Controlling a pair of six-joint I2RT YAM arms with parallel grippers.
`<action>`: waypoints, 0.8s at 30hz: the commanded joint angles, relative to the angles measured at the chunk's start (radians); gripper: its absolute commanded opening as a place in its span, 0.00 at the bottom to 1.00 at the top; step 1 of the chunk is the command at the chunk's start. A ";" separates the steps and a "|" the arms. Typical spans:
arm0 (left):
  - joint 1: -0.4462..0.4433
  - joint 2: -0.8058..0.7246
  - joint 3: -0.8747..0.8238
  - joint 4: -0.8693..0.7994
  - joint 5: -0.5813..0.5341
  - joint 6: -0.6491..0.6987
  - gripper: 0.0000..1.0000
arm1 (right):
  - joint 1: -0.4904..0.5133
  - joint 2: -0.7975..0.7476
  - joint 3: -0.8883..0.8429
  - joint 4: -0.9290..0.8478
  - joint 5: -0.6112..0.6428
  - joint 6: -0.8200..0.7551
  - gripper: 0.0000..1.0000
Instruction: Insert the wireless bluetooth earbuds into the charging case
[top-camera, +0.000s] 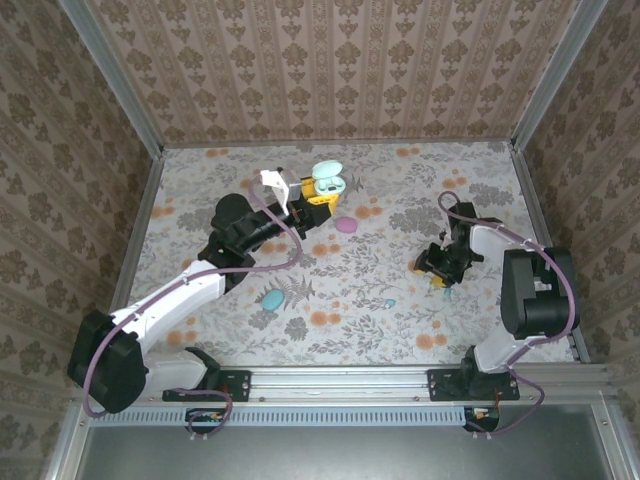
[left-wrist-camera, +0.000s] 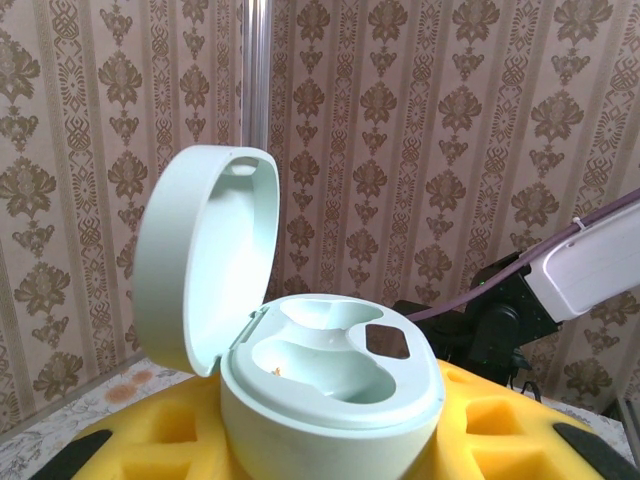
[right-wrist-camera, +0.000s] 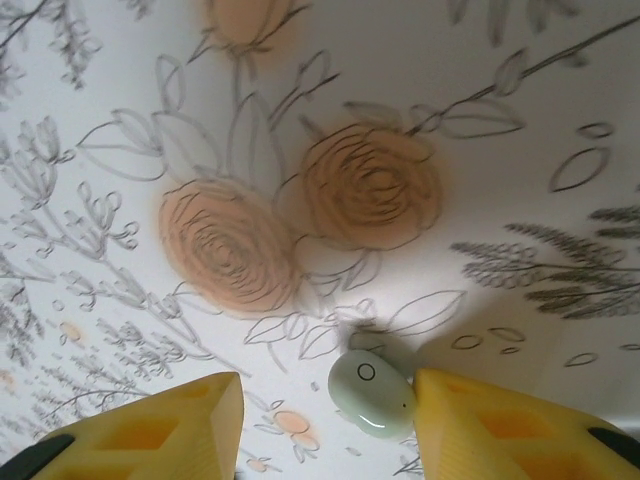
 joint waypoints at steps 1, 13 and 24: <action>0.006 0.008 0.016 0.021 0.011 0.007 0.34 | 0.020 -0.037 -0.007 -0.029 -0.034 -0.005 0.50; 0.007 0.016 0.026 0.021 0.016 0.001 0.34 | 0.059 -0.057 -0.006 -0.059 -0.046 0.001 0.49; 0.004 0.029 0.038 0.020 0.018 -0.003 0.34 | 0.108 -0.019 0.096 -0.152 0.152 -0.057 0.39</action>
